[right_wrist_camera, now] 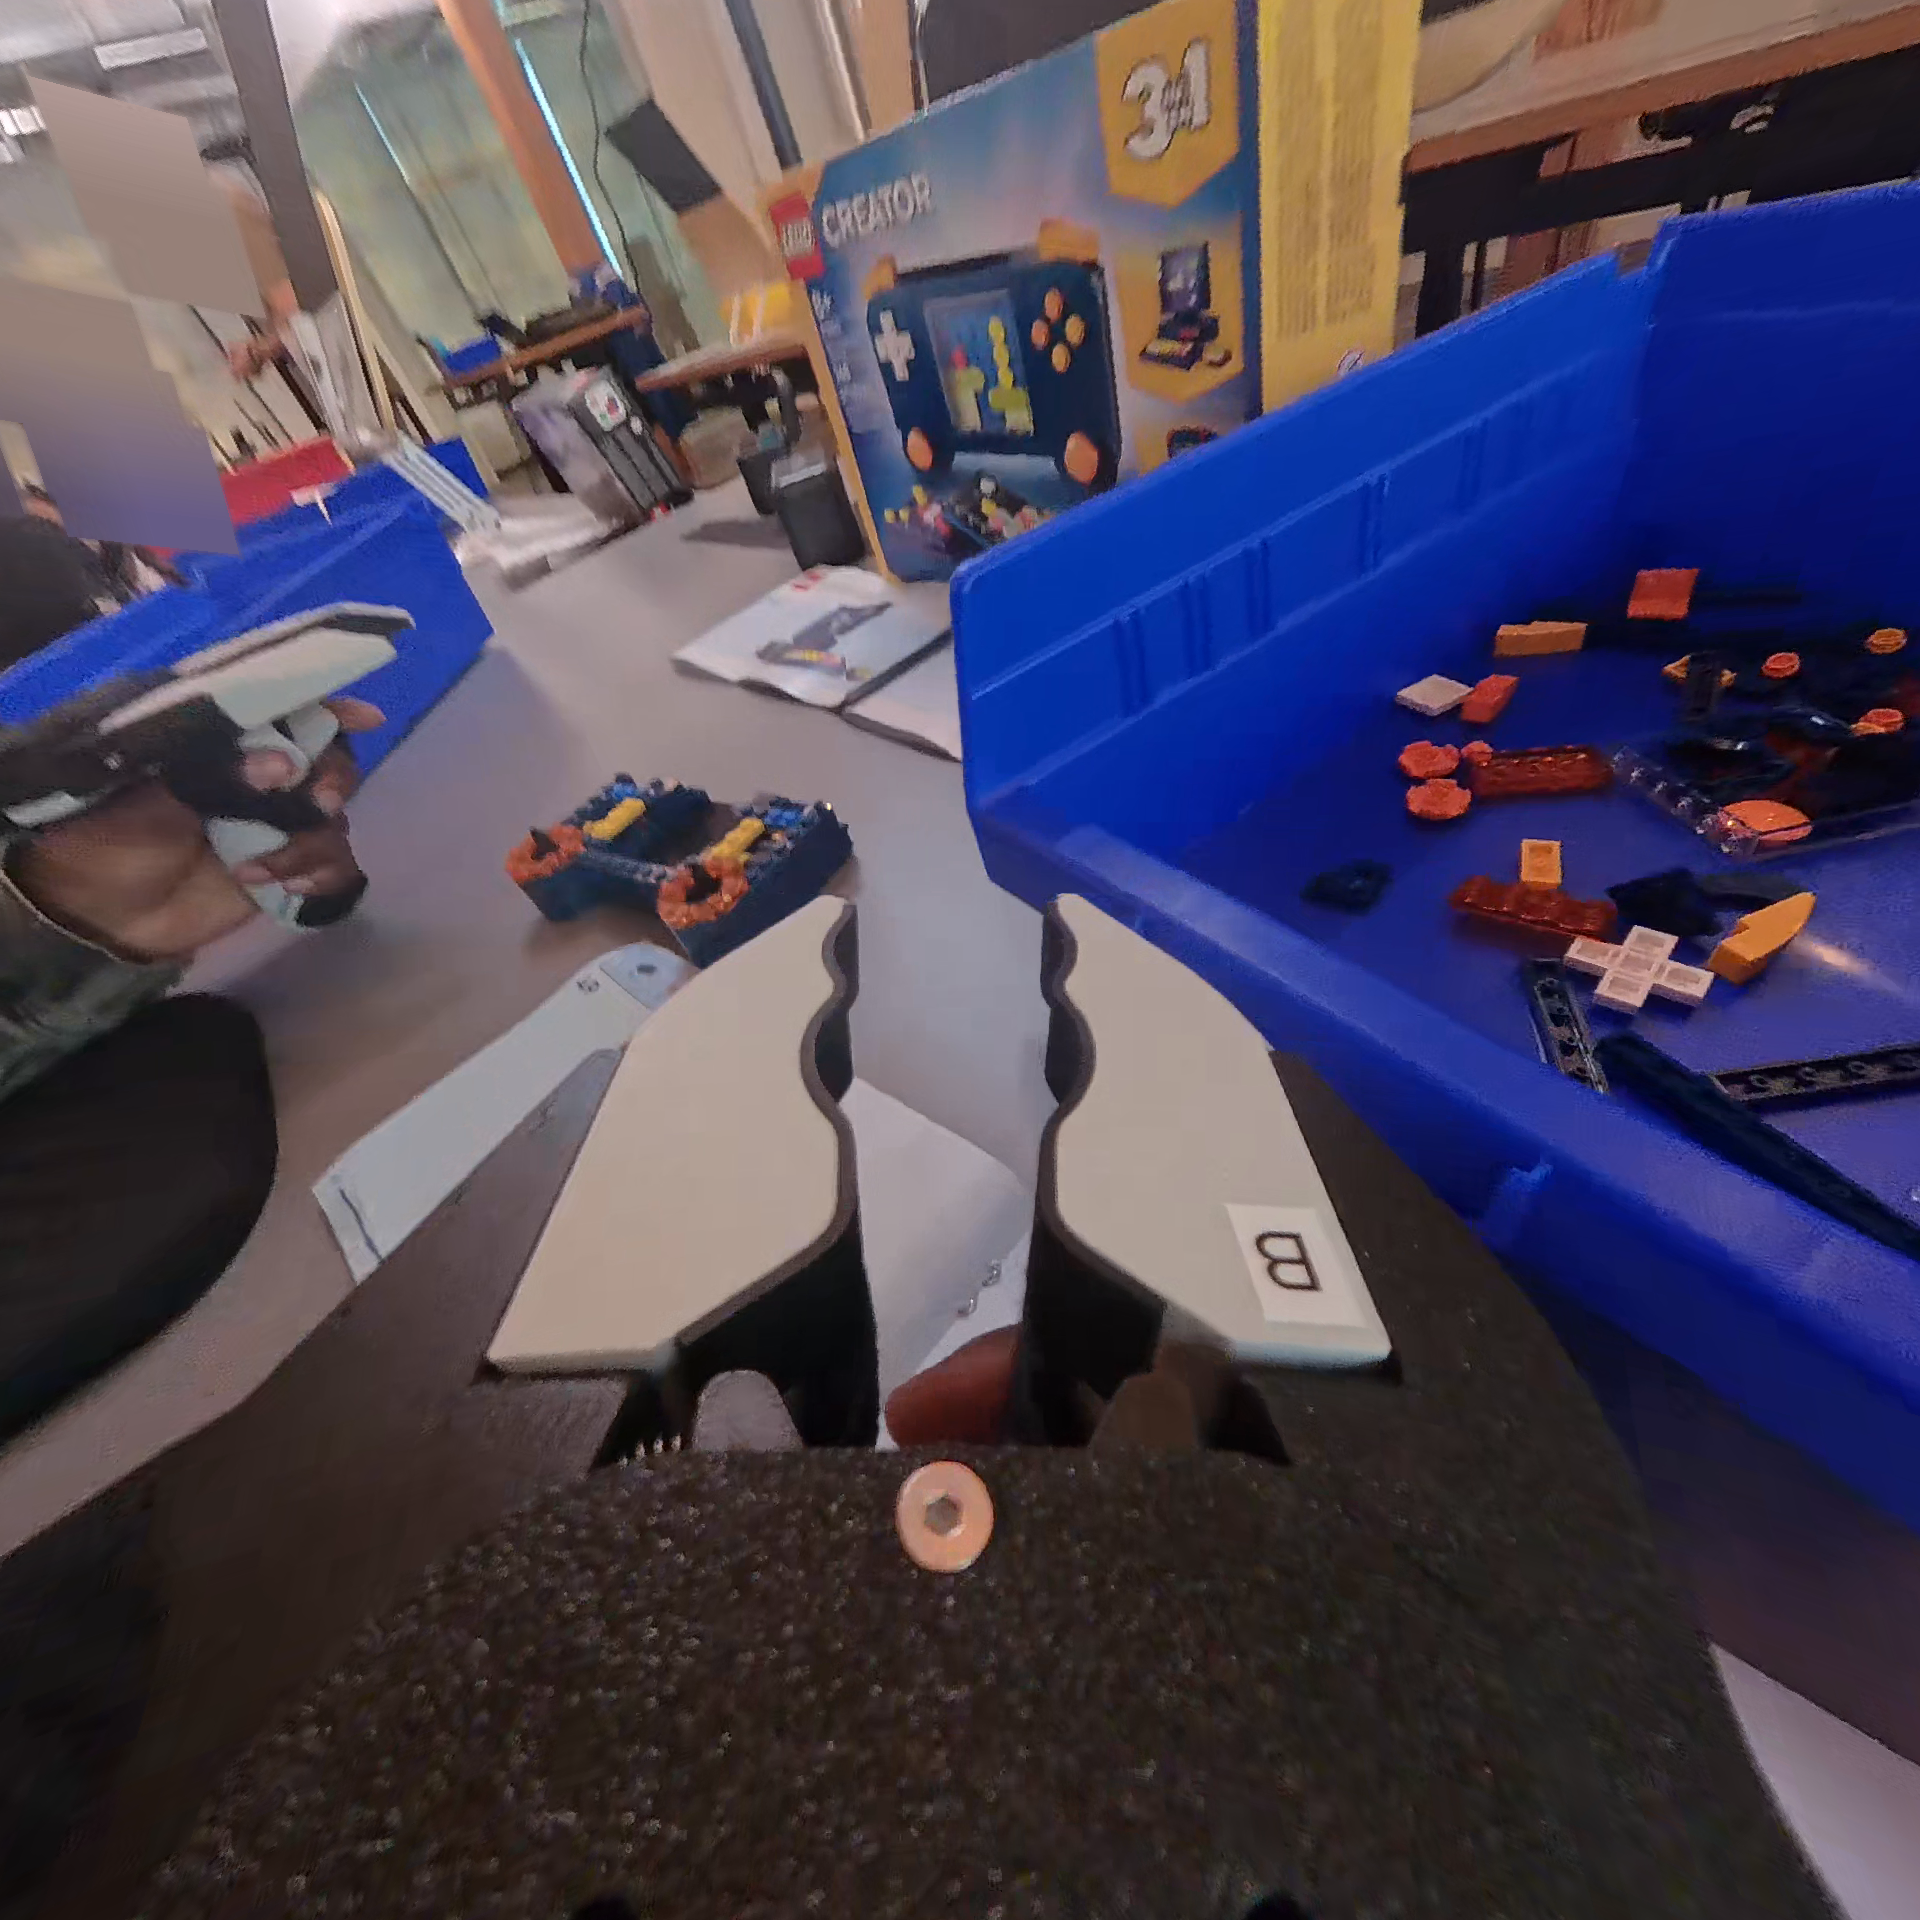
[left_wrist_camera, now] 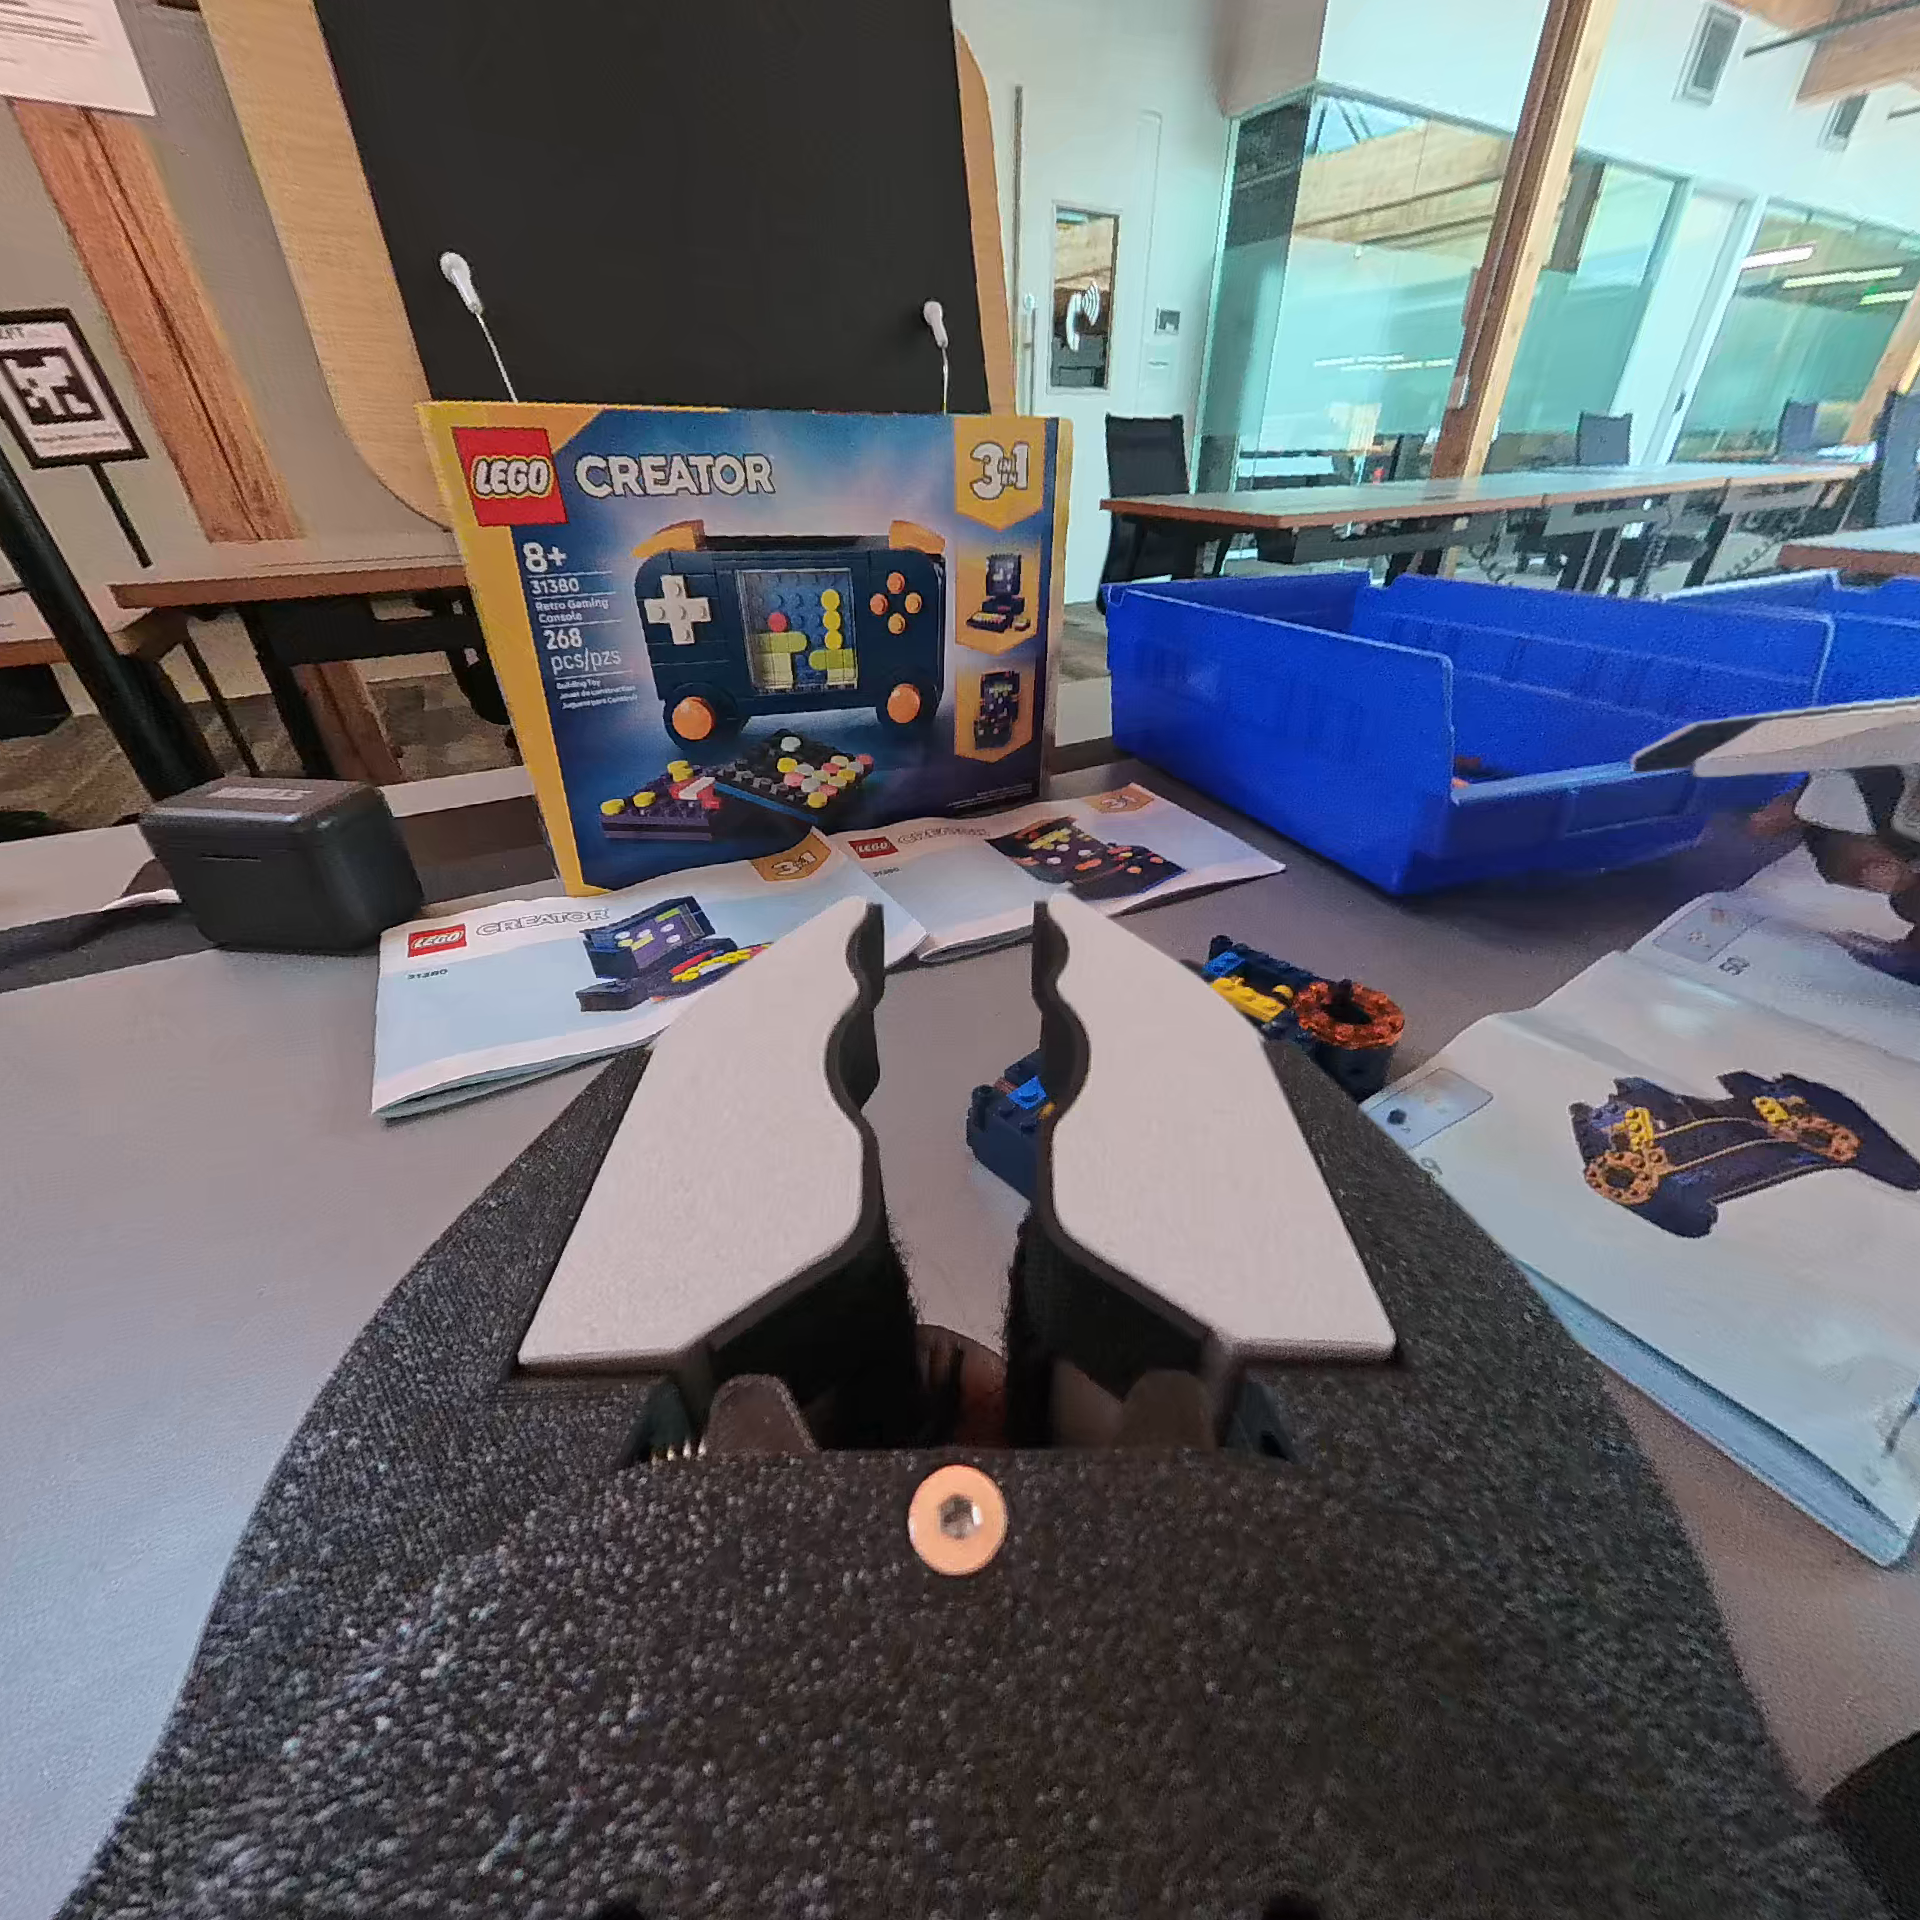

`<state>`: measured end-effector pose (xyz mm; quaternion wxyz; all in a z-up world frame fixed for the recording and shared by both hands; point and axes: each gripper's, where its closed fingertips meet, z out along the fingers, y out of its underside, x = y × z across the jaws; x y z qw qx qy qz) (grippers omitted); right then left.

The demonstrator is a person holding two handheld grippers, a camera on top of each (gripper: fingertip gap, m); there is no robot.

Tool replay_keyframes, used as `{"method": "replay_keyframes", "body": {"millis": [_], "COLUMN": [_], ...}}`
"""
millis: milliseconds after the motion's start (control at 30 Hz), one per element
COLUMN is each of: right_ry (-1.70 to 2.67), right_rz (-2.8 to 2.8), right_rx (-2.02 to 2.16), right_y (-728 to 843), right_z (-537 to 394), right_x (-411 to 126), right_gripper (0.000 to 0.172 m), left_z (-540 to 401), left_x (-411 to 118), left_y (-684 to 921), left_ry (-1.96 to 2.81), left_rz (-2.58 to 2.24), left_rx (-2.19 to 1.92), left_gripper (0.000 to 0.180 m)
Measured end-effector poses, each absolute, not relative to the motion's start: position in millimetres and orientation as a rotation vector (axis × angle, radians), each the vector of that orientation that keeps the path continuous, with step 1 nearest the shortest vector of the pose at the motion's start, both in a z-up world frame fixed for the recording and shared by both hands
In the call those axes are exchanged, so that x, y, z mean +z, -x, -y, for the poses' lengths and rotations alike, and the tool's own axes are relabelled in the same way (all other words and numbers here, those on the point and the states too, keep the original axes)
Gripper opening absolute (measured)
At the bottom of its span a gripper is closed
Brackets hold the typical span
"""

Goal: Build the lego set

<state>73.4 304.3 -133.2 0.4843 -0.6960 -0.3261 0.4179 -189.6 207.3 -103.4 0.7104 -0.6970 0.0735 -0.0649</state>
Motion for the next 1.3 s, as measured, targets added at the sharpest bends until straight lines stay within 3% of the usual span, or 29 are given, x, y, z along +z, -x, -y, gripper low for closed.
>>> {"method": "replay_keyframes", "body": {"millis": [133, 367, 533, 667, 867, 1300], "right_ry": [1.710, 1.837, 2.415, 2.622, 2.674, 2.691], "right_rz": [0.938, 1.241, 1.395, 1.361, 1.414, 1.442], "right_rx": [0.883, 0.344, 0.261, 0.061, -0.205, -0.185], "right_y": [-71, -92, -94, -103, -117, -122], "right_z": [-306, -427, -540, -582, -593, -589], "right_x": [-132, -24, -111, -170, -189, -210], "right_gripper": [0.024, 0.009, 0.015, 0.013, 0.012, 0.005], "left_z": [-209, -209, -208, -211, -212, -212], "left_x": [-106, -109, -109, -119, -120, -126], "left_y": [188, 185, 185, 189, 184, 181], "left_ry": [1.560, 1.573, 1.575, 1.612, 1.621, 1.649], "left_rz": [-0.189, -0.221, -0.261, -0.272, -0.295, -0.346], "left_rx": [-0.110, -0.084, -0.021, 0.010, -0.011, 0.024], "left_gripper": [0.026, 0.026, 0.027, 0.027, 0.027, 0.028]}}
